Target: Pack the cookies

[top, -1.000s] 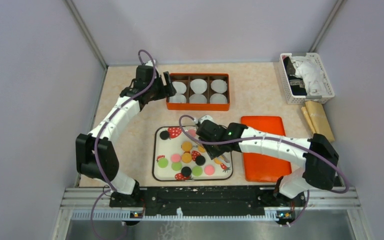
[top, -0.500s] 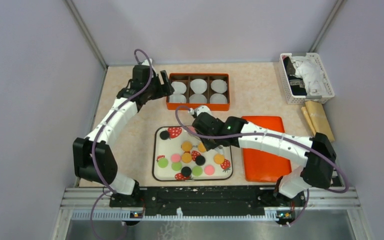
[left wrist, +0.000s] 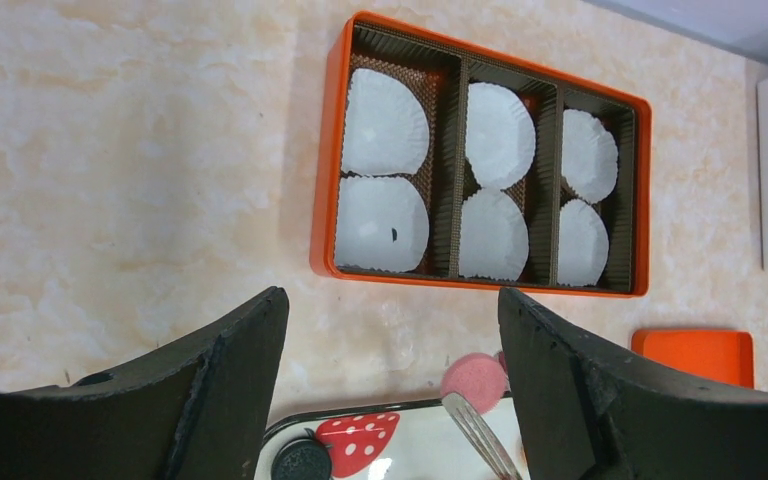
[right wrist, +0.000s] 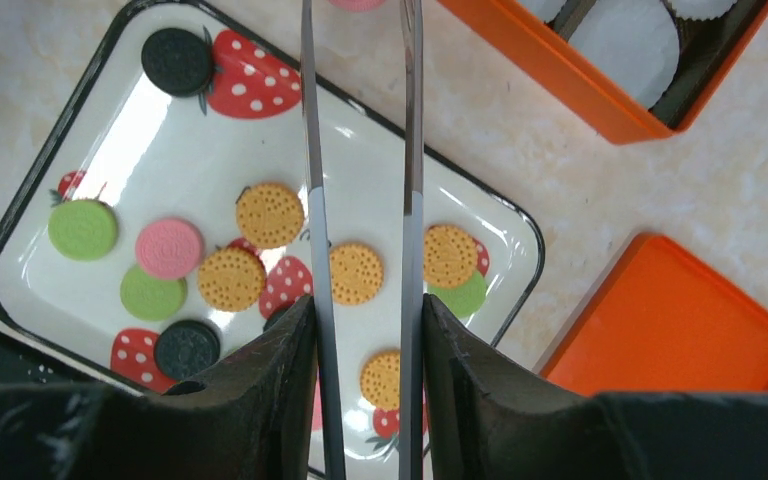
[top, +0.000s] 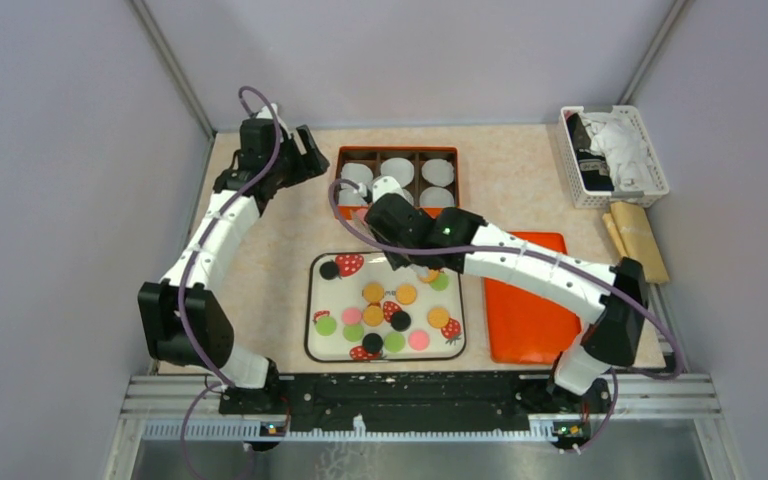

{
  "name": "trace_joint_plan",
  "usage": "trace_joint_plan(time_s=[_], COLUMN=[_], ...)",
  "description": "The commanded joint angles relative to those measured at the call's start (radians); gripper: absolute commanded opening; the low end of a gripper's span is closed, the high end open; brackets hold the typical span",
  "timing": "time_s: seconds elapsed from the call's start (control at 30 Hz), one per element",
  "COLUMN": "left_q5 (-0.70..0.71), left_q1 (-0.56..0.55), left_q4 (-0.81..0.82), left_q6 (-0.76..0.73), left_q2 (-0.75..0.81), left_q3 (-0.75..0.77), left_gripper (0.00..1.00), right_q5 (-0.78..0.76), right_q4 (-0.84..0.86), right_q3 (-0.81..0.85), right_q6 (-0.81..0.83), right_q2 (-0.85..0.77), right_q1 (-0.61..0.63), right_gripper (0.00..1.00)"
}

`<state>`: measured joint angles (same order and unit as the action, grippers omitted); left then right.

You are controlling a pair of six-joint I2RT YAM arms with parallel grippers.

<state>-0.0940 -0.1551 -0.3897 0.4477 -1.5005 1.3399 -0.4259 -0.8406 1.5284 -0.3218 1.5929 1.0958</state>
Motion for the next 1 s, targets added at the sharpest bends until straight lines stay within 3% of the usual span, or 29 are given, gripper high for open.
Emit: trace_joint_plan(time_s=[0.0,0.43,0.87,0.97], left_q5=[-0.030,-0.056,-0.059,-0.066], left_q1=[0.013,0.020,0.022,0.022], left_q4=[0.022,0.039,0.053,0.058], left_q6=[0.014,0.014,0.017,0.017], left_q2=[0.029,0.025,0.032,0.031], left_q3=[0.048,0.010,-0.023,-0.028], left_gripper=[0.83,0.82,0.82,0.82], right_q5=[-0.066,0.036,0.044,0.033], right_q4=[0.046,0.119,0.157,0.172], right_q3=[0.151,0.544,0.621,0.609], right_q6=[0.071,0.183,0.230,0.232], right_q2=[0.109,0.495,0.619,0.621], right_q1=[-0.043,-0.246,-0.260,-0.261], right_gripper=[0.00,0.00,0.00,0.22])
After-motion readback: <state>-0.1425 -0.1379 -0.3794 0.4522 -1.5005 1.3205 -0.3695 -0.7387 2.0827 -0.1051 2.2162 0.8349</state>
